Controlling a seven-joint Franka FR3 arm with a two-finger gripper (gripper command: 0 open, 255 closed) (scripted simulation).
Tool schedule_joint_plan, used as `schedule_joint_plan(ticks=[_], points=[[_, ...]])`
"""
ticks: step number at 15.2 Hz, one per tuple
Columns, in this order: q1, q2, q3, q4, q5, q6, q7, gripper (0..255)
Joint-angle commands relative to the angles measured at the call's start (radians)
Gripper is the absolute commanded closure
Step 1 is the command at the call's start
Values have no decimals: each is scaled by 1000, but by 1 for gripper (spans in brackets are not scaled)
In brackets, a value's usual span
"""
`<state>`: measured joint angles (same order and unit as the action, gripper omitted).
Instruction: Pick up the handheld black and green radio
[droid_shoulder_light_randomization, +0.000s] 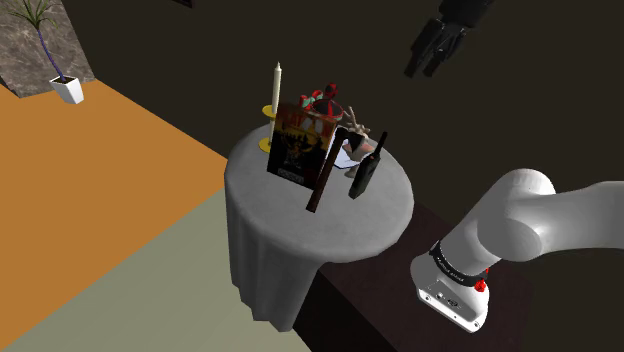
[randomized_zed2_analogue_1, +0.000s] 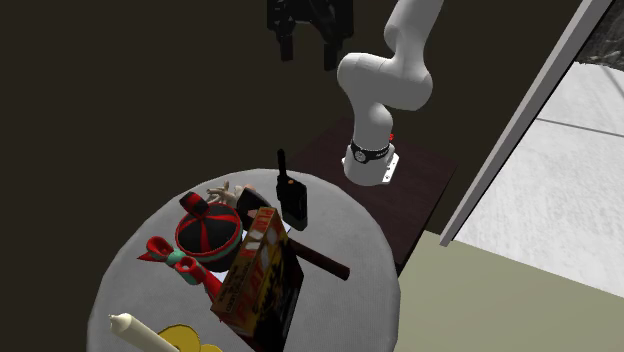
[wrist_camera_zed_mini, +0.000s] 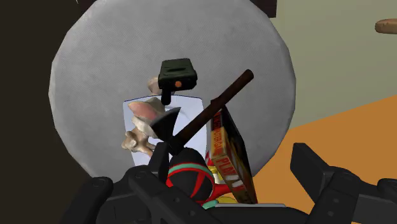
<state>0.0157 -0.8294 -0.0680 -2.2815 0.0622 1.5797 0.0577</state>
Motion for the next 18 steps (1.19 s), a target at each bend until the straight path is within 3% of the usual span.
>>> schedule_joint_plan(ticks=[1,10,18], points=[[0,0,0,0,0,0,0,0],[-173,30,155,-271,61,256,481,0],[-305,143,303,-445,136,491,913,0]])
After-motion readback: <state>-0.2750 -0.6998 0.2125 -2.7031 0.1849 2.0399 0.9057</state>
